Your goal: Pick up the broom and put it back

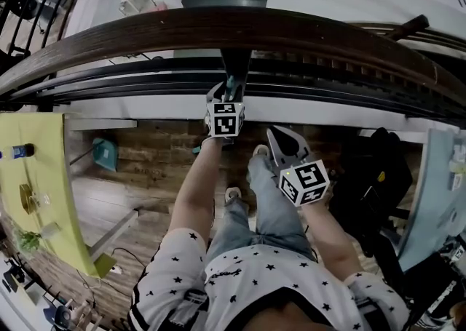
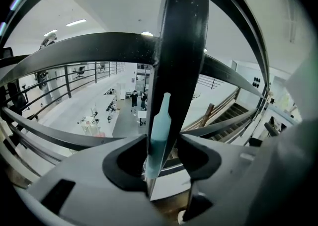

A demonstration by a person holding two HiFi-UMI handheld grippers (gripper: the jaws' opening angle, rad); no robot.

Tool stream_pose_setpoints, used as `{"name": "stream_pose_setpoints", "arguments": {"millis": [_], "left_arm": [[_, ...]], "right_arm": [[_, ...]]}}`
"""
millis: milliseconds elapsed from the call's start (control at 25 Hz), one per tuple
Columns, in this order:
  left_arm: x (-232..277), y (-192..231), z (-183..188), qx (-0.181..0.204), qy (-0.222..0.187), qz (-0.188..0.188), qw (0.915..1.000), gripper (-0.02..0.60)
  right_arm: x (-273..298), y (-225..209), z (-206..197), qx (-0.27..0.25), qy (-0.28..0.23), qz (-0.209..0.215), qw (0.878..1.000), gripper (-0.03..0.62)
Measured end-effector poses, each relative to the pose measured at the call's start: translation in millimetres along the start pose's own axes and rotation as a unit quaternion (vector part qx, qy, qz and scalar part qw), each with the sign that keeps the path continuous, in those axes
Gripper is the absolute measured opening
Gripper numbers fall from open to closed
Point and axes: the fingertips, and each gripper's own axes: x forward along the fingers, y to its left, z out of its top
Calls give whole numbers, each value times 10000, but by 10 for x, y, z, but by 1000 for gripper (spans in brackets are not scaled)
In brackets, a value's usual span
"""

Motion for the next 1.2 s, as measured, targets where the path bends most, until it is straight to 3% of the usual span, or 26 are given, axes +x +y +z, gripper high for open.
{"name": "stream_pose_setpoints", "arguments": {"millis": [160,240,320,1200], "left_arm": [[63,73,-39,-25,-48,124,9999,190],[69,120,-42,1,-109,256,9996,124],[43,154,-38,35,-98,379,9992,118],[-720,67,-165,116,-201,371,9990,110]], "right_arm": [[23,20,-7,5,3,-8,10000,-6],[15,34,-8,4,6,-23,10000,-6],[7,44,5,1,-5,-43,10000,-6],[-400,517,6,-6,-238,-164,9996,-6]]}}
